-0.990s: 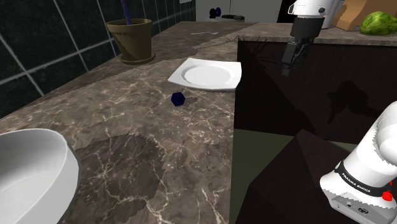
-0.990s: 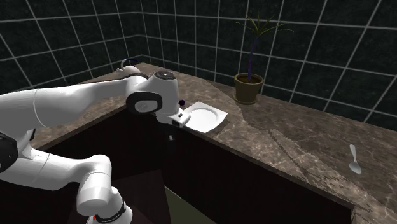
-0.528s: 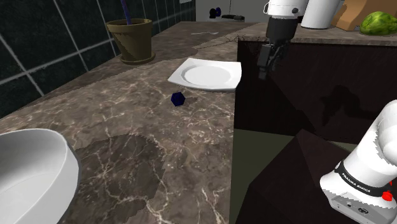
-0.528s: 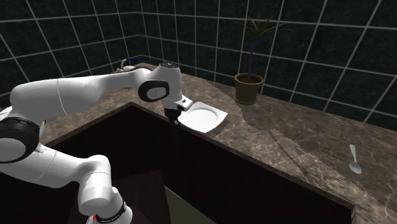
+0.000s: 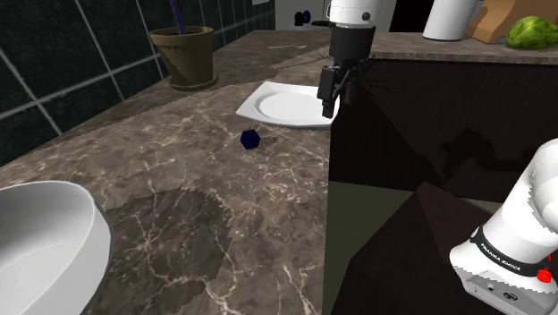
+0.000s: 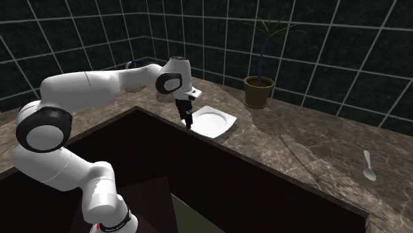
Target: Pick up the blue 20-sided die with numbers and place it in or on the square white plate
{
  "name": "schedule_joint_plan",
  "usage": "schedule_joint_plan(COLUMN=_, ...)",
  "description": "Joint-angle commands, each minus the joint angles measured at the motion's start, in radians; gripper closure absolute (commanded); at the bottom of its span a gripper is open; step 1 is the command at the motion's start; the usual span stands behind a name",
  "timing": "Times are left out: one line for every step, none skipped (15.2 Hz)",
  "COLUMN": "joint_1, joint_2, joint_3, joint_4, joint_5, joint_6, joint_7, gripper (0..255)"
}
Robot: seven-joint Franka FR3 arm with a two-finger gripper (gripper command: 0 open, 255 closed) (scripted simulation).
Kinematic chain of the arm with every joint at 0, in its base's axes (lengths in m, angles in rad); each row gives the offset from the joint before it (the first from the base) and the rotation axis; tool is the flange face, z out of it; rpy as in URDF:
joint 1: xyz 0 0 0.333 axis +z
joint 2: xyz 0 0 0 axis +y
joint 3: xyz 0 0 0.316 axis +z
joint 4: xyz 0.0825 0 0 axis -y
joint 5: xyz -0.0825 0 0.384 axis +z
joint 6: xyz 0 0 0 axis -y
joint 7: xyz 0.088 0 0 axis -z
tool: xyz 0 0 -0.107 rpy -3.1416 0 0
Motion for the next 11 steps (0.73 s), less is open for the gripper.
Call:
schedule_joint_plan(joint_1=0.010, joint_2=0.053, joint_3=0.033, joint_4=0.060, joint_5=-0.009, joint_6=0.003, joint_7=0.031, gripper=0)
schedule_joint_plan(joint_1=0.015, joint_2=0.082, joint_3=0.050, joint_4=0.089, joint_5=-0.016, joint_6=0.006, joint_7=0.047, gripper=0)
schedule_joint_plan(joint_1=0.020, joint_2=0.111, joint_3=0.066, joint_4=0.119, joint_5=-0.024, joint_6=0.008, joint_7=0.064, gripper=0)
schedule_joint_plan(joint_1=0.025, joint_2=0.141, joint_3=0.082, joint_4=0.150, joint_5=-0.033, joint_6=0.010, joint_7=0.081, gripper=0)
schedule_joint_plan(joint_1=0.031, joint_2=0.172, joint_3=0.099, joint_4=0.182, joint_5=-0.044, joint_6=0.010, joint_7=0.098, gripper=0)
schedule_joint_plan(joint_1=0.037, joint_2=0.203, joint_3=0.115, joint_4=0.216, joint_5=-0.057, joint_6=0.010, joint_7=0.115, gripper=0)
schedule_joint_plan(joint_1=0.044, joint_2=0.236, joint_3=0.130, joint_4=0.251, joint_5=-0.071, joint_6=0.009, joint_7=0.133, gripper=0)
schedule_joint_plan(joint_1=0.051, joint_2=0.269, joint_3=0.146, joint_4=0.286, joint_5=-0.086, joint_6=0.007, joint_7=0.151, gripper=0)
schedule_joint_plan(joint_1=0.060, joint_2=0.303, joint_3=0.161, joint_4=0.324, joint_5=-0.104, joint_6=0.004, joint_7=0.170, gripper=0)
schedule_joint_plan(joint_1=0.069, joint_2=0.338, joint_3=0.175, joint_4=0.363, joint_5=-0.122, joint_6=-0.001, joint_7=0.188, gripper=0)
schedule_joint_plan(joint_1=0.080, joint_2=0.374, joint_3=0.189, joint_4=0.403, joint_5=-0.142, joint_6=-0.007, joint_7=0.207, gripper=0)
